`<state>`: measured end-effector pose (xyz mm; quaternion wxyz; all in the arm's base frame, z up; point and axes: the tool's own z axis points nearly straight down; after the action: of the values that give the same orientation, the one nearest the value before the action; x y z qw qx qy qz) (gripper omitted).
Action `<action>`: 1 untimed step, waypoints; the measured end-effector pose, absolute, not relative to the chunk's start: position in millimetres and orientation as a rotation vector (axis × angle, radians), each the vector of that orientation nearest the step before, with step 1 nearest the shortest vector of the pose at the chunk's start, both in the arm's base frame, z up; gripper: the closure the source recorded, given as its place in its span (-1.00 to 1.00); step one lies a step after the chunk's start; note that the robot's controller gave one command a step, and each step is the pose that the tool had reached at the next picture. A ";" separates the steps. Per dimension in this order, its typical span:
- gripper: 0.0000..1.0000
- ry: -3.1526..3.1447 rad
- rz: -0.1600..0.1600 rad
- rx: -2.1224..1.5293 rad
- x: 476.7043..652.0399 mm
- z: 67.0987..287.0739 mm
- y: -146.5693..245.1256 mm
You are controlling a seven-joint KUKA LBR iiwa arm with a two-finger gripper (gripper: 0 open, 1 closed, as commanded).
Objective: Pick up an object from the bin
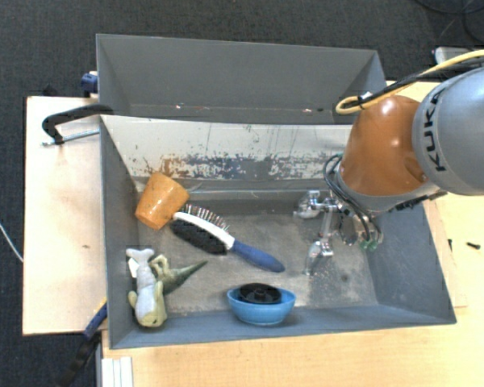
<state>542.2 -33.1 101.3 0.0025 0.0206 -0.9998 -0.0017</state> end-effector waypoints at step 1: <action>-1.00 -3.138 -0.007 0.127 490.6 84.3 62.3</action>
Offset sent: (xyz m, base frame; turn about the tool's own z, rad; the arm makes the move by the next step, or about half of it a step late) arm -0.0505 0.0894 -0.0170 -0.0315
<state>490.6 62.3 84.3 0.0006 0.0403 -0.9992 -0.0021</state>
